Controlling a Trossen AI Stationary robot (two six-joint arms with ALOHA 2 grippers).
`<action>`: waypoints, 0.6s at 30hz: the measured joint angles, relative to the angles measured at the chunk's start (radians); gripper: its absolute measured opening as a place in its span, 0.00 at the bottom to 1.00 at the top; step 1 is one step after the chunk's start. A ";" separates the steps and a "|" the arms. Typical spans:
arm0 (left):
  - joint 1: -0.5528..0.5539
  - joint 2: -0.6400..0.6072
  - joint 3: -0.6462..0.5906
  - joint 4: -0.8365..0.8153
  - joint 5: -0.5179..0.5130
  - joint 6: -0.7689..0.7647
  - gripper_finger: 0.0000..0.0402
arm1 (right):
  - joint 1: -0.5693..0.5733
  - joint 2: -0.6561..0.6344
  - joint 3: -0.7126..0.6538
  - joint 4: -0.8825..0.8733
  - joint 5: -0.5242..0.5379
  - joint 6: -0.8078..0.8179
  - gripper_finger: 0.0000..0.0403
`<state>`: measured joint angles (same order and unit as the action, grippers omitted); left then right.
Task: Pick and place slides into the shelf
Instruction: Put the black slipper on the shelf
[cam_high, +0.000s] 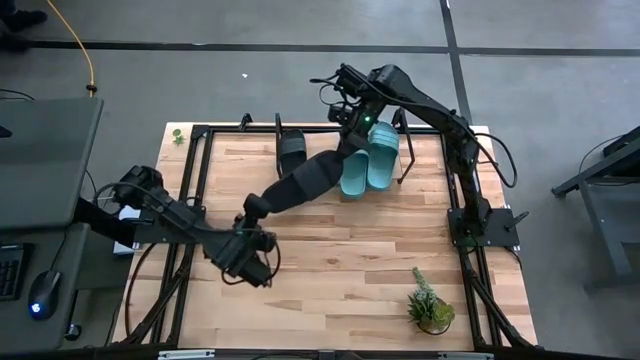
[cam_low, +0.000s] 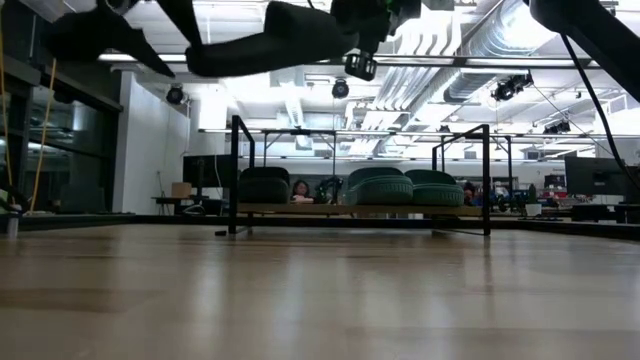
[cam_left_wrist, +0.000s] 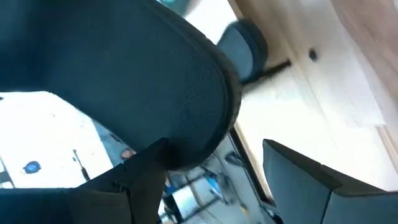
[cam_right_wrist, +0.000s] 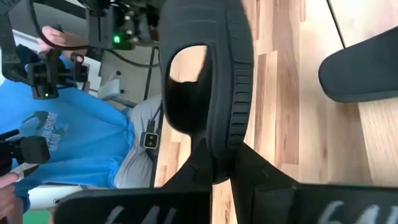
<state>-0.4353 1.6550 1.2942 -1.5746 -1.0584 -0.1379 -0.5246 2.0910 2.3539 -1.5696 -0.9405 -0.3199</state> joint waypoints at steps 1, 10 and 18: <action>-0.012 0.000 0.002 0.003 -0.013 -0.006 0.60 | -0.003 0.000 0.000 -0.001 0.000 0.001 0.00; -0.118 -0.005 0.002 0.002 -0.181 -0.045 0.60 | -0.020 0.000 0.000 -0.004 -0.099 0.006 0.00; -0.116 -0.005 0.002 0.003 -0.216 -0.071 0.60 | 0.006 0.000 0.000 -0.003 -0.168 0.002 0.00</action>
<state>-0.5514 1.6505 1.2964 -1.5715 -1.2741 -0.2089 -0.5184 2.0907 2.3539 -1.5723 -1.1088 -0.3183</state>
